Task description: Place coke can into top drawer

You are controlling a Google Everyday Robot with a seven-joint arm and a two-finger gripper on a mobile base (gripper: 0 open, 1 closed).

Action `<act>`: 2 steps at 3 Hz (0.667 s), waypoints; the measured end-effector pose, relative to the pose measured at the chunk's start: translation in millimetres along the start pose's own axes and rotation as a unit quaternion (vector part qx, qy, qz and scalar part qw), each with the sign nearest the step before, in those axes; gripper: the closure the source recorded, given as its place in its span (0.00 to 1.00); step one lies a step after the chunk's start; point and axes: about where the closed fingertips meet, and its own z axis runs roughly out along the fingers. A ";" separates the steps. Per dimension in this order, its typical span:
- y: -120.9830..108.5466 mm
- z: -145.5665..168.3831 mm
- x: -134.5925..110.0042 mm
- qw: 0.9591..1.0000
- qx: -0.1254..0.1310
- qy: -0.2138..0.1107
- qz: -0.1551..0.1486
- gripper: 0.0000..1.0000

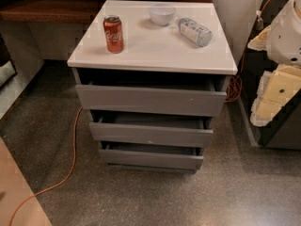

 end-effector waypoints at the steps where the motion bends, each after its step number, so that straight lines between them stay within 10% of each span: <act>1: 0.0 0.0 0.0 1.000 0.000 0.000 0.000 0.00; 2: 3.0 13.8 -7.6 1.000 0.002 -0.015 -0.019 0.00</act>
Offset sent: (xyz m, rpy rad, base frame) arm 0.0050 0.0189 -0.0251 0.0351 -0.0225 0.0819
